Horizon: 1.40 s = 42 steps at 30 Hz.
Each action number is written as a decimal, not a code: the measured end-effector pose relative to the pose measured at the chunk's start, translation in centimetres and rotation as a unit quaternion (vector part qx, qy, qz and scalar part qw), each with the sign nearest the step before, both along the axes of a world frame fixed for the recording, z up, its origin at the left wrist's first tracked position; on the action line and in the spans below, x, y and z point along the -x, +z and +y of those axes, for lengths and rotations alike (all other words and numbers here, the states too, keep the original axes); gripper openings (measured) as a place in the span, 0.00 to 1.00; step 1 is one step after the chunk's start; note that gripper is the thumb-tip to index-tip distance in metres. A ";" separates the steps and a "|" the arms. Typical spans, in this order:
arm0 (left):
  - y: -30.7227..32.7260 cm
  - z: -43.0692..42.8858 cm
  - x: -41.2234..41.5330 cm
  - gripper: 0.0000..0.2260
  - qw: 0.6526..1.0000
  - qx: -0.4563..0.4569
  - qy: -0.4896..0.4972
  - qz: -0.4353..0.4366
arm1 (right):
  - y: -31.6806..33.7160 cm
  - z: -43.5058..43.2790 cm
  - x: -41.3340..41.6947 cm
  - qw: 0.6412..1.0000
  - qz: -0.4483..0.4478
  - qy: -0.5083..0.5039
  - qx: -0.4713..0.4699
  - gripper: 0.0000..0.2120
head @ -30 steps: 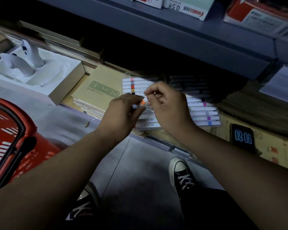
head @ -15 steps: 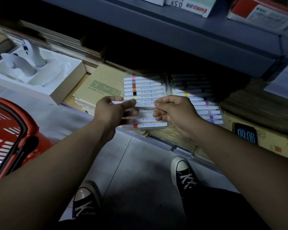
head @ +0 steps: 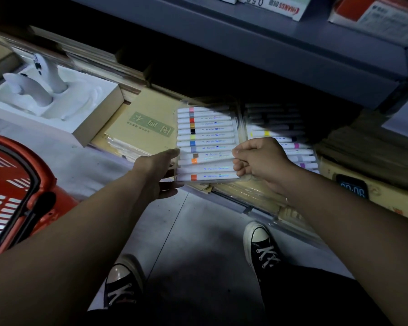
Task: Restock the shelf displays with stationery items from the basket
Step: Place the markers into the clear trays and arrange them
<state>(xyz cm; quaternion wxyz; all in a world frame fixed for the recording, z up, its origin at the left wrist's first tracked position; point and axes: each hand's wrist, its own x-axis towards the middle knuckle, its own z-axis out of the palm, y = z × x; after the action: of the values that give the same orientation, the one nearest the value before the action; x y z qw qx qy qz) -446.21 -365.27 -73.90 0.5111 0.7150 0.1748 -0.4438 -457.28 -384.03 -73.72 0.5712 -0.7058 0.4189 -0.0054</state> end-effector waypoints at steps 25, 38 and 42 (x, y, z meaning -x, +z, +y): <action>-0.7 -0.7 0.6 0.04 0.997 -0.015 -0.024 -0.070 | -1.7 1.6 -0.8 0.946 0.073 0.075 0.308 0.06; -0.5 0.6 0.0 0.09 0.987 0.017 -0.051 -0.149 | -0.2 2.0 -0.2 0.962 0.067 0.039 0.263 0.06; -0.4 0.7 0.0 0.08 0.986 0.020 -0.065 -0.154 | 0.1 2.1 -0.2 0.962 0.057 0.018 0.265 0.11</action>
<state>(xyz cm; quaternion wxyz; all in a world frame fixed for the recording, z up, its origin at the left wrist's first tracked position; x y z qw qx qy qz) -446.23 -364.53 -74.27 0.5166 0.7742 0.0381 -0.3636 -457.07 -381.92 -73.58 0.3390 -0.8386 0.4214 -0.0657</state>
